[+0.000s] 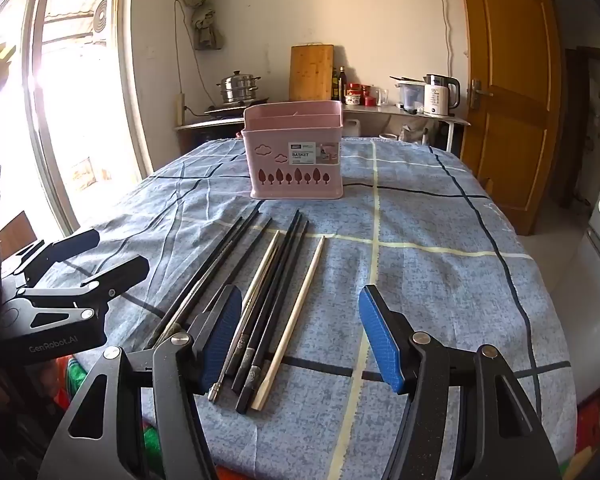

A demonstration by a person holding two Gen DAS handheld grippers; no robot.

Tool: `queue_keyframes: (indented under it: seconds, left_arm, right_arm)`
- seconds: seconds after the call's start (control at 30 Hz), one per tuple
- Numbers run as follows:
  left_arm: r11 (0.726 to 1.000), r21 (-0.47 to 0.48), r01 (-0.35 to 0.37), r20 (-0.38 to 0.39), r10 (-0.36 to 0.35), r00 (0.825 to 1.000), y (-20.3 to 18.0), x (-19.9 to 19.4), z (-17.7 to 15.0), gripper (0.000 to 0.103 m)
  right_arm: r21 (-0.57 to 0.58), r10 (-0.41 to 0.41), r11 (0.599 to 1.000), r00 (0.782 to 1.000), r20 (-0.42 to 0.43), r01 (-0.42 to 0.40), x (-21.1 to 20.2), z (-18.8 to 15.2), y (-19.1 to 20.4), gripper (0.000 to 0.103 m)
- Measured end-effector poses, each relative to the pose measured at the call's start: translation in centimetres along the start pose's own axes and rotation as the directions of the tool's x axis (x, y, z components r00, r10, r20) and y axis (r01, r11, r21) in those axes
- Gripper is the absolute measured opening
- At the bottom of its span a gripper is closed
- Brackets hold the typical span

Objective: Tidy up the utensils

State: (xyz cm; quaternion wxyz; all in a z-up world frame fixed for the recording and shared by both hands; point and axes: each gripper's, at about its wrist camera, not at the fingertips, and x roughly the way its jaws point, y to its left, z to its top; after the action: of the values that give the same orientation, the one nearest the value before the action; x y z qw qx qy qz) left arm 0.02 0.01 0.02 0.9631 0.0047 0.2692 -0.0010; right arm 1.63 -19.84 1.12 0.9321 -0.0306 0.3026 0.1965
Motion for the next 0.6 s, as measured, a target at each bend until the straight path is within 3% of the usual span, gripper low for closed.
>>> queue_keyframes:
  seconds: [0.53, 0.6]
  left_arm:
    - [1.0, 0.009, -0.015, -0.003, 0.015, 1.0, -2.3, 0.3, 0.2, 0.092]
    - [1.0, -0.002, 0.006, -0.001, -0.006, 1.0, -0.3, 0.2, 0.1, 0.092]
  right_arm:
    - [0.008, 0.001, 1.0, 1.0, 0.001, -0.001, 0.0, 0.0, -0.1, 0.062]
    - [0.008, 0.002, 1.0, 1.0, 0.0, -0.002, -0.1, 0.0, -0.2, 0.062]
